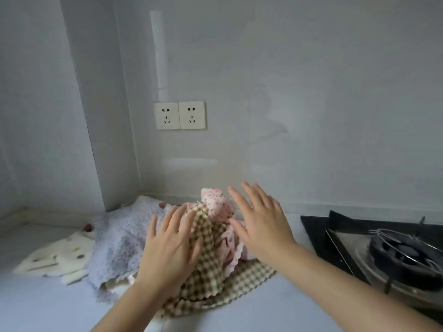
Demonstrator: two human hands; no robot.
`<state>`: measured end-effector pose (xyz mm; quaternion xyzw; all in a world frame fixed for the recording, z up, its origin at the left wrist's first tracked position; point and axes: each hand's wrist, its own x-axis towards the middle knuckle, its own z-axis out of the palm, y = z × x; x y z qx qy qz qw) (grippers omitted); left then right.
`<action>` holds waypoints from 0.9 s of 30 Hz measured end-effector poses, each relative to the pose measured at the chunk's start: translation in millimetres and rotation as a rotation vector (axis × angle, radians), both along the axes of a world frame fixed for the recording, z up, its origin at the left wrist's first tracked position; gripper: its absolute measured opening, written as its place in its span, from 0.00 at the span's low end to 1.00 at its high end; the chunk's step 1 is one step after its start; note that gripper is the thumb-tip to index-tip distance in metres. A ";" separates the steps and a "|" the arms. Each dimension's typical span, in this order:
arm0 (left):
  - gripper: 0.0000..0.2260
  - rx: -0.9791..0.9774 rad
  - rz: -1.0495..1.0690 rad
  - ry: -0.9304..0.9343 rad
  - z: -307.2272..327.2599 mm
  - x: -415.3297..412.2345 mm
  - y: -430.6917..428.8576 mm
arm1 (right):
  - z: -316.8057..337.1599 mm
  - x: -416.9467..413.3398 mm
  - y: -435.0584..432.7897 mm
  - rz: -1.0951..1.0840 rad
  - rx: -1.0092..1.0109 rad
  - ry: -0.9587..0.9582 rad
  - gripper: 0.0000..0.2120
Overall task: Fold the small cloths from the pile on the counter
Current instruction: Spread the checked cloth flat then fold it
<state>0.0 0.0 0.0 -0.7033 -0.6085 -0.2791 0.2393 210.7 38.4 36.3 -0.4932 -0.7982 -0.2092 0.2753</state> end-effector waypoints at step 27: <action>0.16 -0.315 -0.530 -0.369 -38.7 18.6 -90.0 | -60.9 37.2 -116.7 -0.141 -0.625 0.720 0.19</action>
